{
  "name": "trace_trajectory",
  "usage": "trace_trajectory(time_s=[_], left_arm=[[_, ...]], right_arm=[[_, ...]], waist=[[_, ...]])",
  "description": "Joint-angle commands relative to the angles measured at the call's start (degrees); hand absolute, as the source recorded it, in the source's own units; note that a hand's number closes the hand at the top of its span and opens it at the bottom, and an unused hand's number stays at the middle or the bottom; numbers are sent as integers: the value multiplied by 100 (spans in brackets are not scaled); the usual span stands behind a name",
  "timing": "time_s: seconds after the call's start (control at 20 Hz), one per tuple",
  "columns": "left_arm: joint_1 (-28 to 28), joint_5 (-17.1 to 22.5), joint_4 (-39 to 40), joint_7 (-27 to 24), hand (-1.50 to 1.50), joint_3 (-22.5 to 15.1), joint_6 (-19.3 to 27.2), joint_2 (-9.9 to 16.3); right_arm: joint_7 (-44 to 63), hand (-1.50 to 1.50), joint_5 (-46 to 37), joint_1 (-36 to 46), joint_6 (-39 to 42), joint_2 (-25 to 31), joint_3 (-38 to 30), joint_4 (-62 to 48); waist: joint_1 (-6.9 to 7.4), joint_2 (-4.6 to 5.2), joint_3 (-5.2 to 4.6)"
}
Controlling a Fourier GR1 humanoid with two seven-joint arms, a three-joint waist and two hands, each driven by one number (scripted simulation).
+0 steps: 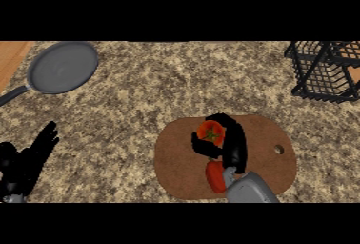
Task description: Pick the tomato from the cutting board and place it in the tiered basket
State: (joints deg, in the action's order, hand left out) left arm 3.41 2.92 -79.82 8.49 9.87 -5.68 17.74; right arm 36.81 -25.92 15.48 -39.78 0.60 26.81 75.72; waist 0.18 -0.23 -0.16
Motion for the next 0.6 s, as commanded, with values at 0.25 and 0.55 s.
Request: trace_trajectory(time_s=[0.25,0.55], left_arm=[[-198,-162,80,117,0,-14,56,-53],[-143,-201,120,-77,0,-79,75,-185]], right_arm=[[1051,150,-1419,584,843,253,830,-253],[2044,150,-1942,1774,2904,255,1514,-335]], waist=[[20,0,-4],[31,-13,0]])
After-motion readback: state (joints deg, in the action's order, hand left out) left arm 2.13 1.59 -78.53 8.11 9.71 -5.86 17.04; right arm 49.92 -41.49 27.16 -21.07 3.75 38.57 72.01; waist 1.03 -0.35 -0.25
